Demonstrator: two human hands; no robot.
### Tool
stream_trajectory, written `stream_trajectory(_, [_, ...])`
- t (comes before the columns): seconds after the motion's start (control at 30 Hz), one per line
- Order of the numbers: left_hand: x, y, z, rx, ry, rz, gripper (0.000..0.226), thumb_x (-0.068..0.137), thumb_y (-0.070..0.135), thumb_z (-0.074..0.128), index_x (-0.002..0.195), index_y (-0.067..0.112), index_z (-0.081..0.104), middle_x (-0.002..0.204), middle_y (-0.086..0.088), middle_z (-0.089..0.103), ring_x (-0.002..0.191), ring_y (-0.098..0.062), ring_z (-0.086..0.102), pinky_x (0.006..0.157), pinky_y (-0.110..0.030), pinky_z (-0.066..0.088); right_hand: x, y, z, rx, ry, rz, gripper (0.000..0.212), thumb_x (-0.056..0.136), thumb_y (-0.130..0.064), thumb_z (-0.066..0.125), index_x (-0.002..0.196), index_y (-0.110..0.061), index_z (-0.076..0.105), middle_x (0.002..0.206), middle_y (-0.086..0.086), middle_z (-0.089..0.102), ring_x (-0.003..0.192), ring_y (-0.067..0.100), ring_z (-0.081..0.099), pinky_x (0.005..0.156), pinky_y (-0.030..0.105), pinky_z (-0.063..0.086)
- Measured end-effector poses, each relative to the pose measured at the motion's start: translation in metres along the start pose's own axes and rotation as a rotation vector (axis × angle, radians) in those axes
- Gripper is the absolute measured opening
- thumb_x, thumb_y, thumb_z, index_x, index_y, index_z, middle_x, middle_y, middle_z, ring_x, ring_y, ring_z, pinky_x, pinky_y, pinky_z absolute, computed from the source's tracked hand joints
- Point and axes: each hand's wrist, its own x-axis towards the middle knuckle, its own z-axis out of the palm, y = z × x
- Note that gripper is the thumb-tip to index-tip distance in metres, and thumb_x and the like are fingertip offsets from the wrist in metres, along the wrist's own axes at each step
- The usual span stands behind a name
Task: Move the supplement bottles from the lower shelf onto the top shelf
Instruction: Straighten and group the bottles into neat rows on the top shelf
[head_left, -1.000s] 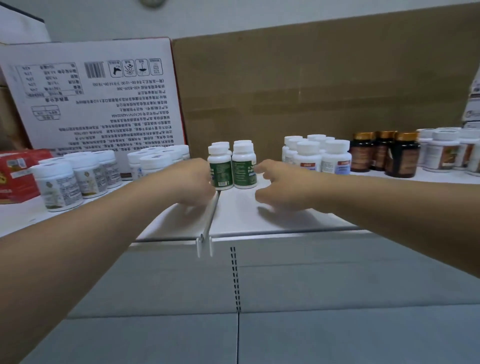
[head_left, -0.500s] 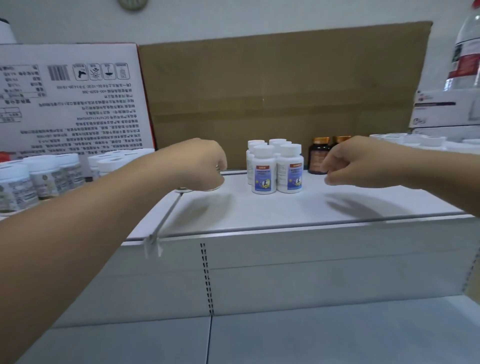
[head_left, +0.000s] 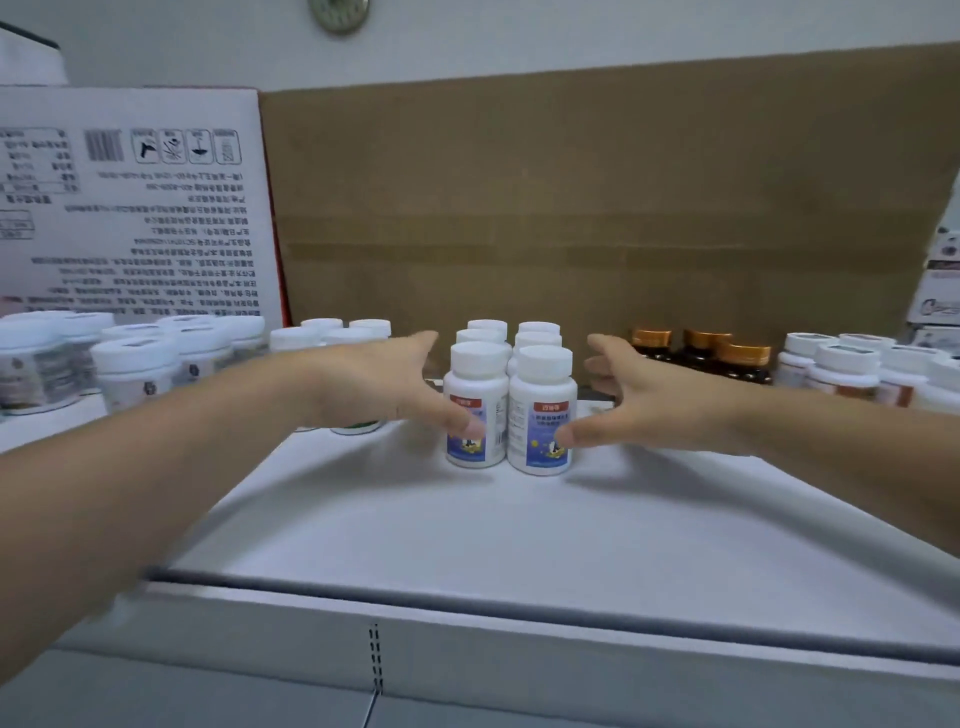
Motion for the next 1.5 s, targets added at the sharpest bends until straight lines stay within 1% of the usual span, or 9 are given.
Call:
stream_trajectory(0.13, [0.019,-0.027,0.017,-0.185,-0.035,0.037,0.139,0.037,0.064,0.095,0.152,0.043,0.019,0.149,0.014,0.048,0.137,-0.012,0.047,0.113,-0.040,0.039,0.021,0.009,0.006,0.064,-0.094,-0.061,0.155,0.033,-0.073,0.085,0.152,-0.037,-0.007,0.157,-0.016,0.024,0.140,0.008,0.033,0.115,0.037,0.032])
stream_trajectory(0.27, [0.018,-0.021,0.021,-0.224,-0.033,0.105,0.137,0.039,0.064,0.094,0.151,0.041,0.019,0.147,0.020,0.047,0.137,-0.006,0.045,0.114,-0.040,0.038,0.034,0.007,0.010,0.199,-0.109,-0.158,0.141,0.043,-0.052,0.089,0.151,-0.042,-0.001,0.140,-0.027,0.044,0.125,-0.002,0.050,0.109,0.034,0.041])
stream_trajectory(0.37, [0.013,-0.013,0.026,-0.176,-0.046,0.173,0.120,0.047,0.059,0.091,0.145,0.039,0.026,0.135,0.024,0.058,0.127,-0.004,0.055,0.109,-0.039,0.043,0.034,0.008,0.014,0.266,-0.120,-0.195,0.136,0.047,-0.043,0.088,0.150,-0.044,0.000,0.137,-0.031,0.044,0.119,-0.010,0.052,0.104,0.026,0.044])
stream_trajectory(0.53, [0.013,-0.005,0.021,-0.167,-0.105,0.207,0.113,0.050,0.051,0.089,0.144,0.040,0.027,0.127,0.022,0.064,0.120,-0.005,0.061,0.106,-0.038,0.047,0.032,0.013,0.022,0.243,-0.084,-0.247,0.136,0.049,-0.052,0.088,0.150,-0.045,-0.002,0.148,-0.030,0.032,0.134,-0.003,0.040,0.114,0.036,0.035])
stream_trajectory(0.77, [0.016,-0.007,0.024,-0.202,-0.109,0.248,0.125,0.049,0.050,0.087,0.149,0.047,0.012,0.129,0.033,0.058,0.120,0.004,0.058,0.106,-0.033,0.046,0.030,0.014,0.029,0.273,-0.052,-0.302,0.130,0.051,-0.050,0.080,0.150,-0.040,-0.004,0.123,-0.059,0.029,0.117,-0.027,0.039,0.087,0.002,0.040])
stream_trajectory(0.9, [0.016,-0.007,0.025,-0.291,-0.088,0.247,0.122,0.048,0.049,0.085,0.148,0.047,0.015,0.132,0.033,0.055,0.120,0.007,0.057,0.106,-0.031,0.047,0.030,0.011,0.033,0.209,0.020,-0.305,0.129,0.050,-0.059,0.077,0.150,-0.042,-0.004,0.117,-0.064,0.022,0.119,-0.027,0.036,0.095,0.009,0.041])
stream_trajectory(1.03, [0.017,-0.008,0.025,-0.268,-0.075,0.270,0.123,0.049,0.051,0.086,0.149,0.045,0.015,0.129,0.028,0.061,0.119,0.004,0.059,0.107,-0.035,0.046,0.029,0.008,0.034,0.223,0.025,-0.317,0.127,0.051,-0.055,0.078,0.149,-0.040,-0.002,0.113,-0.065,0.022,0.118,-0.026,0.038,0.090,0.008,0.044])
stream_trajectory(1.37, [0.022,-0.007,0.031,-0.259,-0.072,0.330,0.122,0.053,0.045,0.087,0.149,0.047,0.012,0.130,0.025,0.061,0.123,0.000,0.057,0.108,-0.036,0.044,0.032,0.011,0.034,0.321,-0.008,-0.314,0.127,0.052,-0.048,0.082,0.146,-0.049,-0.001,0.133,-0.044,0.033,0.124,-0.008,0.049,0.097,0.023,0.049])
stream_trajectory(1.5, [0.019,-0.007,0.030,-0.241,-0.042,0.304,0.128,0.046,0.049,0.086,0.150,0.045,0.010,0.119,0.038,0.059,0.116,0.008,0.058,0.105,-0.030,0.047,0.031,0.011,0.033,0.311,0.004,-0.305,0.122,0.050,-0.049,0.080,0.141,-0.050,-0.001,0.109,-0.063,0.030,0.112,-0.022,0.048,0.084,0.009,0.048])
